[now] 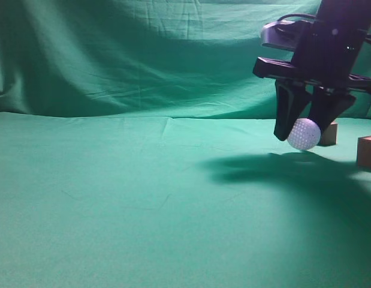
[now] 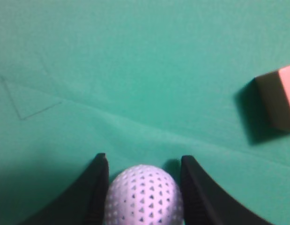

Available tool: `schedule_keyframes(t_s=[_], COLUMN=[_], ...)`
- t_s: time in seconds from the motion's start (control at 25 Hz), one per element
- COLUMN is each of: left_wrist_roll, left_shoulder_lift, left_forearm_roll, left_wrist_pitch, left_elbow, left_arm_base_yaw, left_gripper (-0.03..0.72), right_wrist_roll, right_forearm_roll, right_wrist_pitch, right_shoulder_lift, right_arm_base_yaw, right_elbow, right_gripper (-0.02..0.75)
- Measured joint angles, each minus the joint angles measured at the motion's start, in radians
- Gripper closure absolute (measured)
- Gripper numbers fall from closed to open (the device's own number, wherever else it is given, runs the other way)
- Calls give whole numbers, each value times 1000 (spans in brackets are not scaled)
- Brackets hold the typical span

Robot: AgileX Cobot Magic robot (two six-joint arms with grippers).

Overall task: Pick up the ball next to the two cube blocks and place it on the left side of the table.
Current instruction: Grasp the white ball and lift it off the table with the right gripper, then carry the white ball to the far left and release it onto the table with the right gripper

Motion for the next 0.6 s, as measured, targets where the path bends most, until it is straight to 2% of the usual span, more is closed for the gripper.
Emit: schedule_keyframes(t_s=[0.12, 0.28, 0.36, 0.6], left_wrist_roll=[0, 0, 0, 0], left_shoulder_lift=[0, 0, 0, 0], left_forearm_roll=[0, 0, 0, 0], left_wrist_pitch=[0, 0, 0, 0], left_elbow=[0, 0, 0, 0], left_arm_base_yaw=[0, 0, 0, 0], left_gripper=[688, 688, 688, 688], right_wrist_roll=[-18, -25, -32, -70], right_forearm_roll=[0, 0, 0, 2], right_wrist_pitch=[73, 187, 205, 204], right_shoulder_lift=[1, 1, 1, 108], right_arm_base_yaw=[4, 57, 113, 362], right_elbow=[-65, -234, -327, -612], right_gripper=[428, 428, 428, 428])
